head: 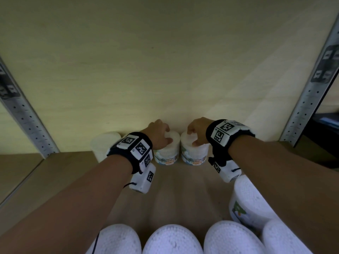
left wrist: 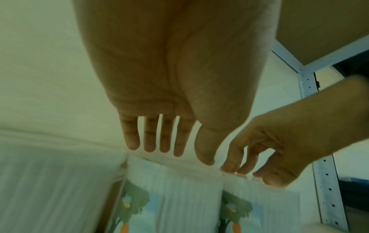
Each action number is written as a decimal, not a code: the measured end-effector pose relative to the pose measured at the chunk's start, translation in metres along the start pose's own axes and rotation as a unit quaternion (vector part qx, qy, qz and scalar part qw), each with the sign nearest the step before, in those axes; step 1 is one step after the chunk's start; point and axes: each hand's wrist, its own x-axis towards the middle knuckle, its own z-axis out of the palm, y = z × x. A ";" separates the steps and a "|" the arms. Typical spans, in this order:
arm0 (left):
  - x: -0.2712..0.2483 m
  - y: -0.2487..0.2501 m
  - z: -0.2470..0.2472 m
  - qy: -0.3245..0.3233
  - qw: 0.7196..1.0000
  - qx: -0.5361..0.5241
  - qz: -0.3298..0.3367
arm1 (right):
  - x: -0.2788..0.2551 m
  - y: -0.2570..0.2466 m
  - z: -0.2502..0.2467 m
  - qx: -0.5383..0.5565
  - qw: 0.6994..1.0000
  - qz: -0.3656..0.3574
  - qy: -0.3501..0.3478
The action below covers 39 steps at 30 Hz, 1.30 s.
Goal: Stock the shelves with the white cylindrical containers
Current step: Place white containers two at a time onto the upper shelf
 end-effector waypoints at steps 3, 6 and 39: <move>0.002 0.004 0.009 0.019 0.999 0.031 -0.022 | 0.000 -0.001 0.000 -0.006 1.000 0.000 0.001; 0.003 0.006 0.012 0.027 0.998 0.039 -0.028 | 0.001 0.001 0.001 -0.006 1.000 -0.005 0.007; -0.078 0.051 -0.015 -0.121 0.982 0.121 0.075 | -0.054 -0.023 0.014 -0.050 0.995 0.037 -0.082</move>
